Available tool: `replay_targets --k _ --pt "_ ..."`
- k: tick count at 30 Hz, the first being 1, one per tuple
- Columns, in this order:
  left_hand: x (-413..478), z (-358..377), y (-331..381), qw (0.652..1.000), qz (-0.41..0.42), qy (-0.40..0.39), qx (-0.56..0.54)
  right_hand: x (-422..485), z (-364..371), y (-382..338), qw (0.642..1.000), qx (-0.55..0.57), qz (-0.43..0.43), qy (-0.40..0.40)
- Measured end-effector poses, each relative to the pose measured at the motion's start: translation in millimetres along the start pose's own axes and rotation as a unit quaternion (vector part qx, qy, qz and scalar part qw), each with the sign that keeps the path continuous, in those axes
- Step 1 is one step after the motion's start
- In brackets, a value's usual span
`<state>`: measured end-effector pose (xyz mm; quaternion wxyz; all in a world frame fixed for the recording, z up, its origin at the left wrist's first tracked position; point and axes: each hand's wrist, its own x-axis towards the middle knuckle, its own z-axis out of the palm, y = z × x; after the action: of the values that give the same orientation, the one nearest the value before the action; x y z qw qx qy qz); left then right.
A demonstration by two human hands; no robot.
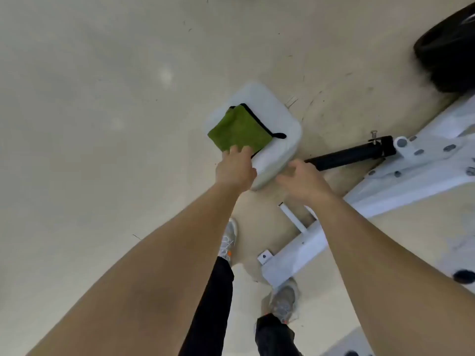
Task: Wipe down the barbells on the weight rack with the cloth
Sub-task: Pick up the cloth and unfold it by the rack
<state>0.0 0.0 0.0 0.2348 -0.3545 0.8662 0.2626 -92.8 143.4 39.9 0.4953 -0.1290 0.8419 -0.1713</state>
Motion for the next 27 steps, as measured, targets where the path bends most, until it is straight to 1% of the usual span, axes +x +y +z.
replay_targets --k 1,3,6,8,11,13,15,18,21,23,27 --pt "15 11 1 1.0 0.008 0.01 0.01 13 7 5 1.0 0.018 0.012 0.004" --pt "44 35 -5 0.999 -0.004 0.047 0.023 35 19 12 0.999 0.042 0.033 0.012" --pt "75 56 -18 0.996 -0.014 0.077 0.039 55 40 19 0.997 0.045 0.059 -0.012" --pt "86 58 -28 0.994 -0.004 0.104 0.036 63 50 20 0.997 0.038 0.07 -0.025" --pt "87 42 -35 0.996 0.023 0.09 -0.011 63 52 11 0.995 0.039 0.087 -0.034" --pt "79 22 -36 0.994 0.032 0.091 -0.05 56 46 -3 0.994 0.044 0.09 -0.034" --pt "60 -7 -31 0.988 0.023 0.114 -0.099 43 35 -23 0.994 0.059 0.086 -0.026" --pt "20 -57 -21 0.969 0.022 0.156 -0.193 15 12 -60 0.991 0.116 0.064 0.011" --pt "-28 -117 -6 0.943 0.047 0.17 -0.283 -27 -20 -100 0.985 0.16 0.033 0.06" --pt "-66 -163 11 0.928 0.061 0.146 -0.338 -66 -42 -125 0.981 0.182 0.01 0.073" --pt "-150 -251 52 0.899 0.108 0.081 -0.416 -155 -86 -166 0.969 0.214 -0.073 0.1"
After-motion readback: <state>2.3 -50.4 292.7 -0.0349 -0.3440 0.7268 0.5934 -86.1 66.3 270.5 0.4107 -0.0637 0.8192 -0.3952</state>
